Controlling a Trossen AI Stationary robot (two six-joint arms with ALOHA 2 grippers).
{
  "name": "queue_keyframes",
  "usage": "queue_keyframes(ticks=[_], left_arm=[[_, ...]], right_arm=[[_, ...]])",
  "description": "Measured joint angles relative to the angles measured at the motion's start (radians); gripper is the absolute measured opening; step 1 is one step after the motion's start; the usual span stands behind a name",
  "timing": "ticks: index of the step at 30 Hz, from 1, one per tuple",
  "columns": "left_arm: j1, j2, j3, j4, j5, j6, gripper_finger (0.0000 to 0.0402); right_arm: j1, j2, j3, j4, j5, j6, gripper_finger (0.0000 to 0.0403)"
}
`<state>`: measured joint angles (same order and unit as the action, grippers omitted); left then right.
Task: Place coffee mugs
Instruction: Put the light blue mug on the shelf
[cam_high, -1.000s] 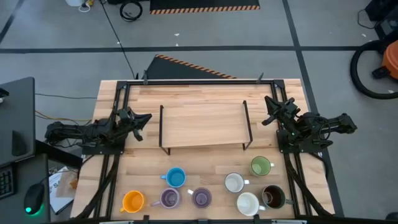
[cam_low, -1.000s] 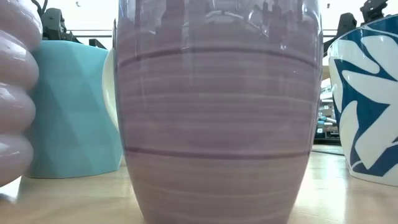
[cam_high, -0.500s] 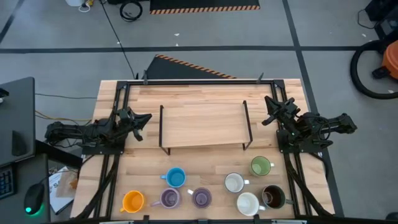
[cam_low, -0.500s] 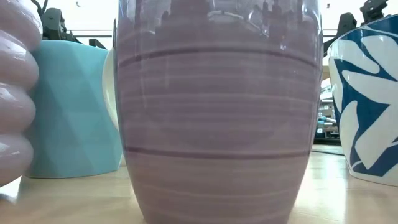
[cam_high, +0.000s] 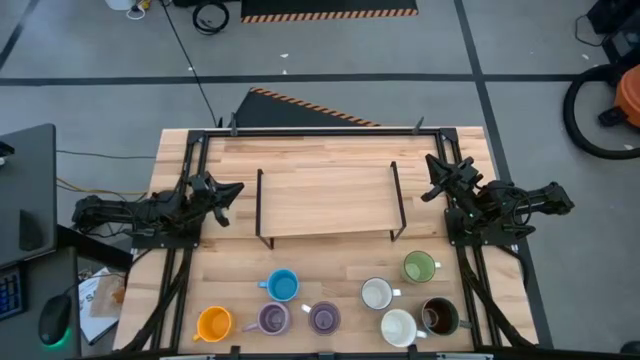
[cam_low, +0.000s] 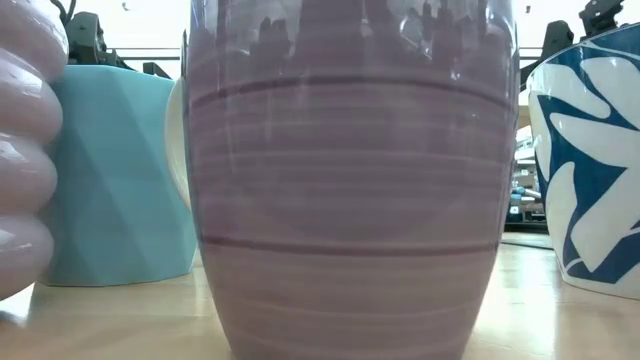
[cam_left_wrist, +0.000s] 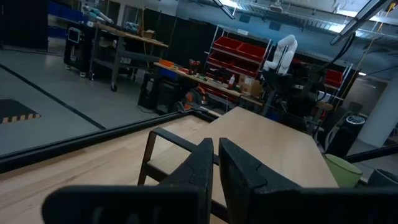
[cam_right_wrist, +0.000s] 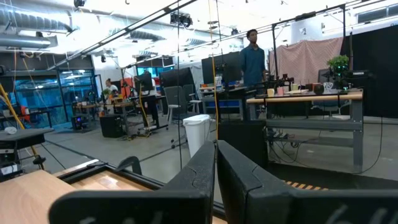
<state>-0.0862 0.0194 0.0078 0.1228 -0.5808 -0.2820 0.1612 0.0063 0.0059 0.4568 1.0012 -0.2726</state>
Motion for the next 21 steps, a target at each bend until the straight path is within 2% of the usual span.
queue_keyframes(ticks=[2,7,10,17,21], left_arm=[[0.000,0.000,0.000,0.010,0.000,-0.032,0.0032],[-0.001,0.000,0.000,0.142,-0.001,-0.345,0.0032],[-0.001,0.000,0.000,0.204,-0.002,-0.472,0.0032],[0.000,0.000,0.000,0.293,-0.003,-0.602,0.0032],[0.000,0.000,0.000,0.429,-0.003,-0.647,0.0032]], right_arm=[[0.000,0.000,0.000,0.001,0.000,0.005,0.0023],[0.000,0.000,0.000,0.032,-0.023,0.036,0.0023],[0.000,0.000,0.000,0.092,-0.045,0.033,0.0023],[-0.001,0.000,0.000,0.222,-0.030,0.175,0.0023],[-0.001,0.000,0.000,0.224,-0.118,0.296,0.0023]])
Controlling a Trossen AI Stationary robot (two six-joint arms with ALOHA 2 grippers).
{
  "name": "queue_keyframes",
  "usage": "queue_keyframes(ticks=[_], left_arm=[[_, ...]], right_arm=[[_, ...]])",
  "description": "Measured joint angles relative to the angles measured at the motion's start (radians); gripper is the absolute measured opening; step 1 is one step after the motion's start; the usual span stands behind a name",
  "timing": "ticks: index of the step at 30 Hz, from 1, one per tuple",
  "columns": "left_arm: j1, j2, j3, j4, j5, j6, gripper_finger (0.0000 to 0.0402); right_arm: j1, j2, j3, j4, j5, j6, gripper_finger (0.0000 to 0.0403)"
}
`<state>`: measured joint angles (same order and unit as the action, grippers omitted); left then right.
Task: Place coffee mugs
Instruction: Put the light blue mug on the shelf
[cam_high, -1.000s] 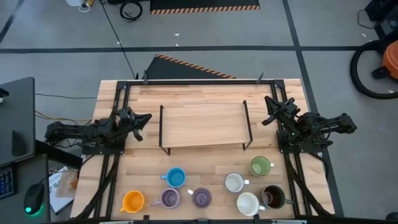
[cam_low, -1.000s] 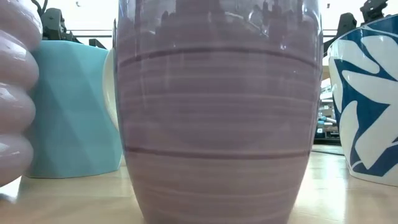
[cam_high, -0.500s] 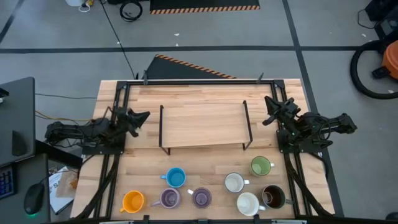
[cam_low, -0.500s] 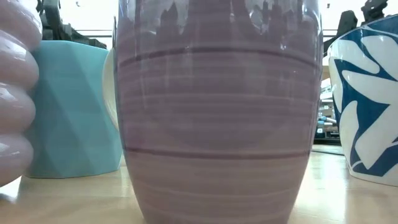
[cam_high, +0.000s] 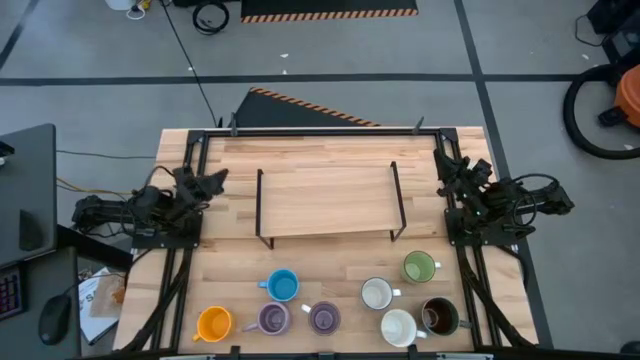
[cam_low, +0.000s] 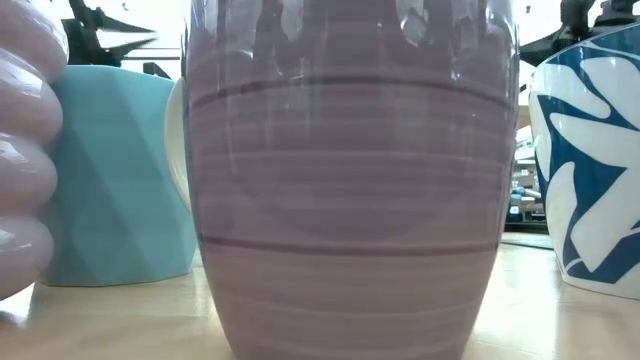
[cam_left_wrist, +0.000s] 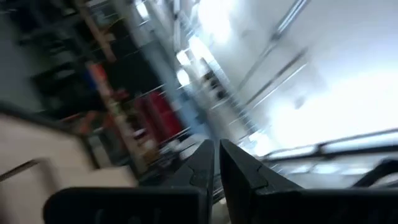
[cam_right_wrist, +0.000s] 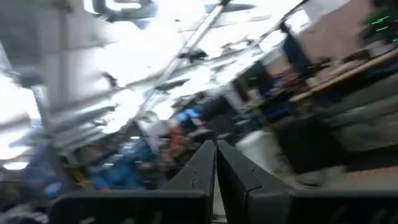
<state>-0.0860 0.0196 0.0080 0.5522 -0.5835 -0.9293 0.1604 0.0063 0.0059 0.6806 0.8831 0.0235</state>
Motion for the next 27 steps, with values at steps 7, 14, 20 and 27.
queue_keyframes(ticks=[7,14,20,27], left_arm=[[0.000,0.017,0.063,0.143,0.006,0.050,0.0032],[0.000,0.177,0.301,-0.031,0.039,0.201,0.0032],[0.000,0.337,0.511,-0.301,0.054,0.262,0.0032],[-0.001,0.510,0.714,-0.571,0.102,0.262,0.0059]], right_arm=[[0.000,0.000,0.000,0.128,-0.090,0.102,0.0023],[0.000,0.000,0.063,0.220,-0.043,0.116,0.0023],[0.000,0.006,0.125,0.206,-0.122,0.183,0.0023],[0.000,0.075,0.229,-0.009,-0.272,0.227,0.0023]])
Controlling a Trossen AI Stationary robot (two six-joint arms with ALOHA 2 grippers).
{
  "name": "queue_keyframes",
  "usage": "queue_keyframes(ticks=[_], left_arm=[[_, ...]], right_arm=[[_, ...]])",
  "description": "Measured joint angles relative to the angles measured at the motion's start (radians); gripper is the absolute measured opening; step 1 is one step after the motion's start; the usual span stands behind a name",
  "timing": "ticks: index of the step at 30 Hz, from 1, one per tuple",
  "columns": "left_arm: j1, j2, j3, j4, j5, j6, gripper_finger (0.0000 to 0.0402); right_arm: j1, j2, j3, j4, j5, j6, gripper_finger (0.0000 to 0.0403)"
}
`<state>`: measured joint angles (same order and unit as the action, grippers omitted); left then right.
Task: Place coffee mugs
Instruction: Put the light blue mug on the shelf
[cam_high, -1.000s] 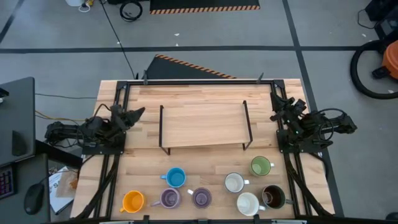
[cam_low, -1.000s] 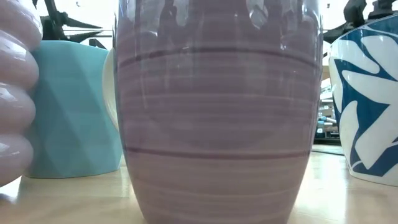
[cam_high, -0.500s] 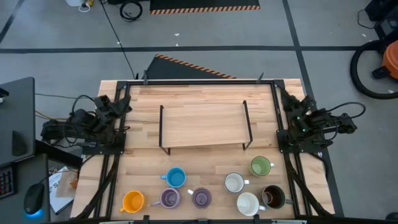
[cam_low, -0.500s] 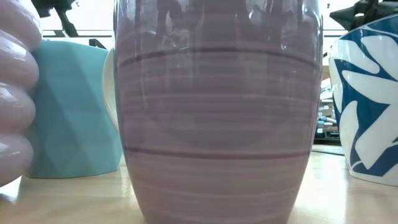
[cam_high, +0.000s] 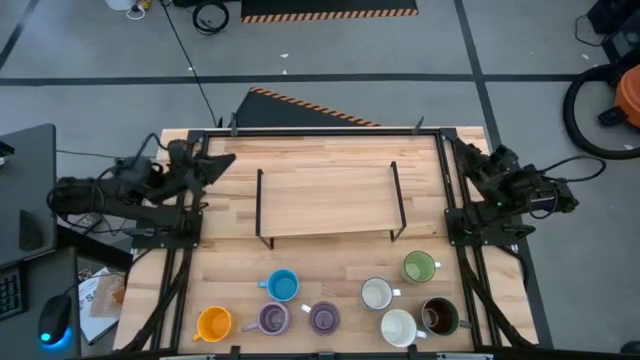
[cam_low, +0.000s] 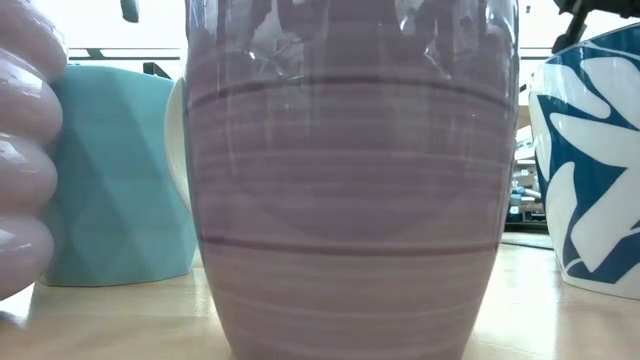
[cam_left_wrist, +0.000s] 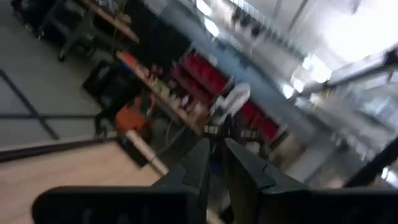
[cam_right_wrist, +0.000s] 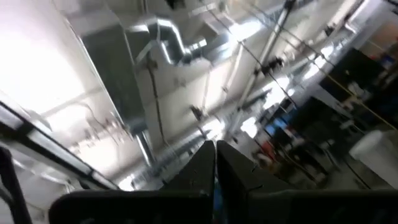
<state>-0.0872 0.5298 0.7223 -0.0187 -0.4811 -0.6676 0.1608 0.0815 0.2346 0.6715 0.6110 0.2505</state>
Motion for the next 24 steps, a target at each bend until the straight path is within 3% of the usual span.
queue_keyframes(ticks=[5,11,16,24], left_arm=[[0.000,0.106,0.160,-0.264,0.217,0.006,0.0086],[-0.013,0.227,0.333,-0.486,0.424,-0.057,0.0081],[-0.070,0.333,0.399,-0.600,0.528,-0.031,0.0076],[-0.189,0.475,0.404,-0.637,0.617,0.023,0.0076]], right_arm=[[0.000,0.107,0.114,-0.179,0.022,0.019,0.0023],[0.000,0.257,0.249,-0.331,0.022,0.017,0.0023],[0.000,0.382,0.347,-0.417,0.020,0.016,0.0023],[0.000,0.542,0.523,-0.582,-0.035,0.012,0.0025]])
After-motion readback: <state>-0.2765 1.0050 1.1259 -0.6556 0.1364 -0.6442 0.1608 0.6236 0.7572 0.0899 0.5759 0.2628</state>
